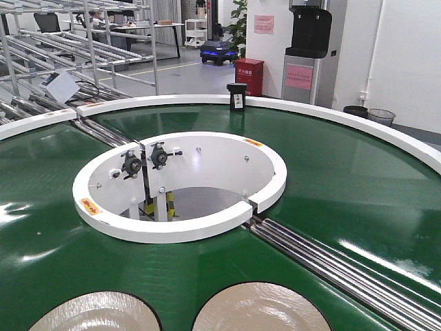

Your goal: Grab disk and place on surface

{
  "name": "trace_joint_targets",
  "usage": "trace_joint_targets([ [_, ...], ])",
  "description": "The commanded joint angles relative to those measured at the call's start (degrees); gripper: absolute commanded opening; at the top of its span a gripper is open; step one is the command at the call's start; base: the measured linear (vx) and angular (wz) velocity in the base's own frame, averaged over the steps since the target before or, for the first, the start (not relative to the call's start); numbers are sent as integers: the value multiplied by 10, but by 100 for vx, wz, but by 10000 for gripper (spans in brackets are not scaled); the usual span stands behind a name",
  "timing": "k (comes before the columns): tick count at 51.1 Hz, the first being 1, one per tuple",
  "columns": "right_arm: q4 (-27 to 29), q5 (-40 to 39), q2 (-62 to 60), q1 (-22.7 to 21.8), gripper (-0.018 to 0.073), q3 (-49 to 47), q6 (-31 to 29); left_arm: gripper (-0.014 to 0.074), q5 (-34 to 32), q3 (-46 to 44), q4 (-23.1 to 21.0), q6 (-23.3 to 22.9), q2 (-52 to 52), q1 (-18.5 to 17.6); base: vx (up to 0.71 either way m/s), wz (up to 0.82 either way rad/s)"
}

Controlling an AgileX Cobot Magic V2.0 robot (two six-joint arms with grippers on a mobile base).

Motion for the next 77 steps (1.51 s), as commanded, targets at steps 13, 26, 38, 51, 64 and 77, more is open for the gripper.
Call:
trace_joint_targets([
  [13, -6, -49, -4, 0, -8, 5, -1, -8, -60, -13, -5, 1, -3, 0, 0, 0],
  [26, -6, -49, -4, 0, -8, 5, -1, -8, -83, -13, -5, 1, -3, 0, 0, 0],
  [38, -6, -49, -4, 0, -8, 5, -1, -8, -106, -14, -5, -4, -3, 0, 0, 0],
  [51, -2, -103, -4, 0, -8, 4, -1, -8, -142, -16, -5, -5, -3, 0, 0, 0],
  [64, -6, -200, -4, 0, -8, 3, -5, -8, -247, -21, -5, -25, -3, 0, 0, 0],
  [77, 45, -70, 62, 0, -8, -165, 14, -8, -205, -163, -5, -25, 16, 0, 0, 0],
])
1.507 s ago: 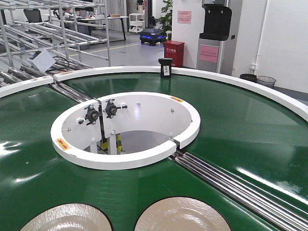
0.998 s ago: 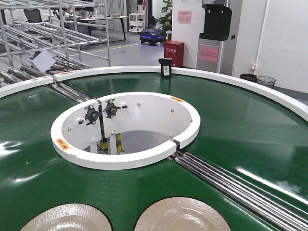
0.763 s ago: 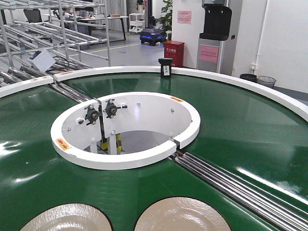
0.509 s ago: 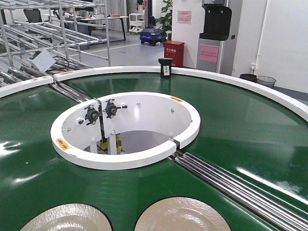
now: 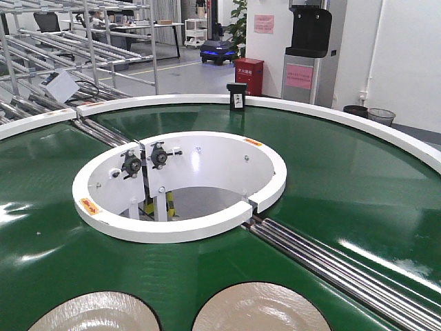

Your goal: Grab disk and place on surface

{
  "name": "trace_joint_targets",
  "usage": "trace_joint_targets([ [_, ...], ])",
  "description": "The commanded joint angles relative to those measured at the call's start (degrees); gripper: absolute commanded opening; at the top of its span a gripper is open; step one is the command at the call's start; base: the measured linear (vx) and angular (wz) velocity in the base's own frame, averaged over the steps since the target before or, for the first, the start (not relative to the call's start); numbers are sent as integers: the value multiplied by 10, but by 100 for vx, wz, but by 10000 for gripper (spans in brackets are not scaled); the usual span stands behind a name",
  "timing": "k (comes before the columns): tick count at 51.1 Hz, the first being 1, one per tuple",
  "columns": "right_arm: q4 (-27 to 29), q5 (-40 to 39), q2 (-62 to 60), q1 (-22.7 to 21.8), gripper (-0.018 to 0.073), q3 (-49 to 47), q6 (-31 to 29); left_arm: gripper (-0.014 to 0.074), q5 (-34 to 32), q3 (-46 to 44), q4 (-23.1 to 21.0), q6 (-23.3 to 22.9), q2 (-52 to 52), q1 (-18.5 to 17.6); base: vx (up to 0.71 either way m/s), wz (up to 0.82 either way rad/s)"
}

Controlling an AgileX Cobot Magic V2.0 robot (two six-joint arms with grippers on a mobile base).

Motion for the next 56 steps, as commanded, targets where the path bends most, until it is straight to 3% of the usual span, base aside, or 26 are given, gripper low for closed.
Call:
trace_joint_targets([
  [1, 11, 24, 55, 0, -8, -106, 0, -8, -18, -84, -5, -5, 25, 0, 0, 0],
  [7, -9, 56, 140, 0, -8, -198, -2, -7, 49, -187, 0, 13, 99, 0, 0, 0],
  [13, -10, 31, 230, 0, -8, -238, -2, -6, 61, -242, 0, 26, 179, 0, 0, 0],
  [19, -9, 6, 299, 0, -8, -245, -1, -3, 47, -250, -1, 25, 254, 0, 0, 0],
  [32, -3, -27, 441, 0, 10, -245, 1, 36, 112, -250, -5, 18, 406, 0, 0, 0],
  [39, 13, -34, 487, 0, 60, -245, 1, 137, 110, -250, -5, 18, 471, 0, 0, 0],
  [50, 26, -34, 509, 0, 197, -245, 1, 386, 122, -250, -5, -9, 553, 0, 0, 0],
  [56, 26, -34, 509, 0, 293, -245, 1, 445, 132, -250, -5, -9, 592, 0, 0, 0],
])
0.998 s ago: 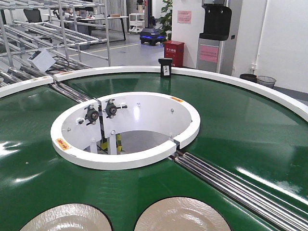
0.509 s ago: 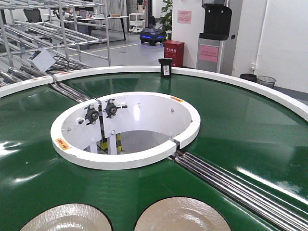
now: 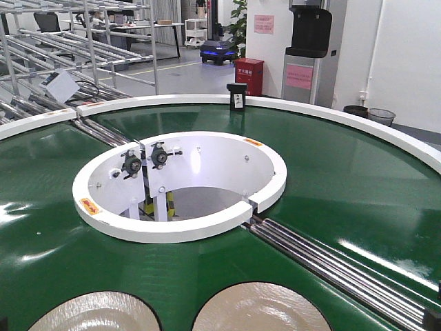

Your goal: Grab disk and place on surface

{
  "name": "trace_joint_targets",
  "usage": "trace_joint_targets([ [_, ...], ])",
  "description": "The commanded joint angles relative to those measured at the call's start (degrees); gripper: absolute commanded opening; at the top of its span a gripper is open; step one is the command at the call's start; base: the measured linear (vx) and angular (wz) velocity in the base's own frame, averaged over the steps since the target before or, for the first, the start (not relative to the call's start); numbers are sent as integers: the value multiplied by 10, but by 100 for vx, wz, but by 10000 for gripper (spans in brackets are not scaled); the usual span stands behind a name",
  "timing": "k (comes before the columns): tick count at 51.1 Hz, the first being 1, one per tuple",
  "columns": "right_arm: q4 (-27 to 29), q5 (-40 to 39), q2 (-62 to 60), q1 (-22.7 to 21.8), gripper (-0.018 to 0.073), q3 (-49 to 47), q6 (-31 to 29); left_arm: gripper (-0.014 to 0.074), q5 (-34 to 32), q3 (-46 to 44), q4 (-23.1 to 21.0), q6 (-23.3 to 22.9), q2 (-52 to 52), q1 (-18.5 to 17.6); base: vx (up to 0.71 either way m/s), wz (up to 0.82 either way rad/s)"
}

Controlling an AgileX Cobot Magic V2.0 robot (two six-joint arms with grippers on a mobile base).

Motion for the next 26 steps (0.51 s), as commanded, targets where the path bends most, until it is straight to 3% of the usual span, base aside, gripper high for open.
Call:
trace_joint_targets([
  [1, 0, -52, -4, 0, 308, -21, -1, 449, -37, -17, -5, -8, 21, 0, 0, 0],
  [7, 0, -52, -4, 0, 363, -21, -1, 449, -36, -20, -6, -21, 55, 0, 0, 0],
  [15, 0, -52, -4, 0, 377, -21, -1, 449, 35, -70, -5, -104, 84, 8, 0, 0],
  [19, 0, -52, -4, 0, 377, -21, -1, 449, 67, -104, -5, -130, 111, 35, 0, 0],
  [26, 0, -52, -4, 0, 377, -21, -1, 449, 110, -151, -8, -119, 162, 90, 0, 0],
])
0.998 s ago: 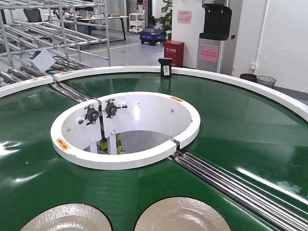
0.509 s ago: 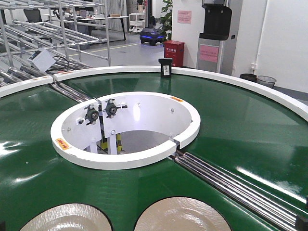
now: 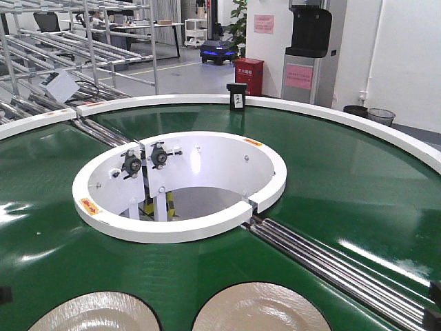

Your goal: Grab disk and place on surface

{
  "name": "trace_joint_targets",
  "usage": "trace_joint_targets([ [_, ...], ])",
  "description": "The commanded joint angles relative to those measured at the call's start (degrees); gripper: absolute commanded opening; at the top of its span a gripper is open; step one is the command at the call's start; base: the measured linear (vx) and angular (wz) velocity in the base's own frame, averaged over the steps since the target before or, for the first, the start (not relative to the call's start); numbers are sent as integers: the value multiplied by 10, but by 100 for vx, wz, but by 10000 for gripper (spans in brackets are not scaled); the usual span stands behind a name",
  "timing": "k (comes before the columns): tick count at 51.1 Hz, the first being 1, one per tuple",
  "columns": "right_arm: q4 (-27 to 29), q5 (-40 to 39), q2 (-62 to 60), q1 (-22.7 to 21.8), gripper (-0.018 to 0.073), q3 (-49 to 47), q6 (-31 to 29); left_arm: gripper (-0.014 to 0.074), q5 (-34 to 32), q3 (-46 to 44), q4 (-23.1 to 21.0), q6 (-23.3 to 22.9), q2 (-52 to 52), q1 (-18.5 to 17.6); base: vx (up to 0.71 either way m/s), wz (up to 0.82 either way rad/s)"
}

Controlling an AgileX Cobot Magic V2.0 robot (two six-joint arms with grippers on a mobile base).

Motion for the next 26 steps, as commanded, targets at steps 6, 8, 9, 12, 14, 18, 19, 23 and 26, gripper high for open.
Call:
trace_joint_targets([
  [6, -1, -50, -5, 0, 377, -21, -1, 449, 19, -50, -67, 68, 49, 50, 0, 0],
  [8, -1, -50, -5, 0, 377, -21, -1, 449, 21, -50, -105, 105, 59, 56, 0, 0],
  [9, -1, -50, -5, 0, 377, -21, -1, 449, 22, -50, -121, 123, 63, 58, 0, 0],
  [12, -1, -50, -5, 0, 377, -21, -2, 449, 24, -53, -194, 215, 76, 64, 0, 0],
  [14, -3, -51, -5, 0, 377, -21, -2, 449, 31, -54, -245, 271, 85, 68, 0, 0],
  [18, -3, -51, -5, 0, 377, -21, -2, 449, 53, -54, -359, 388, 102, 81, 0, 0],
  [19, -3, -51, -5, 0, 377, -21, -2, 449, 59, -54, -378, 421, 105, 83, 0, 0],
  [23, -3, -51, -5, 0, 377, -21, -2, 449, 92, -54, -477, 524, 127, 101, 0, 0],
  [26, -3, -51, -5, 0, 377, -21, -2, 449, 114, -54, -524, 584, 143, 110, 0, 0],
])
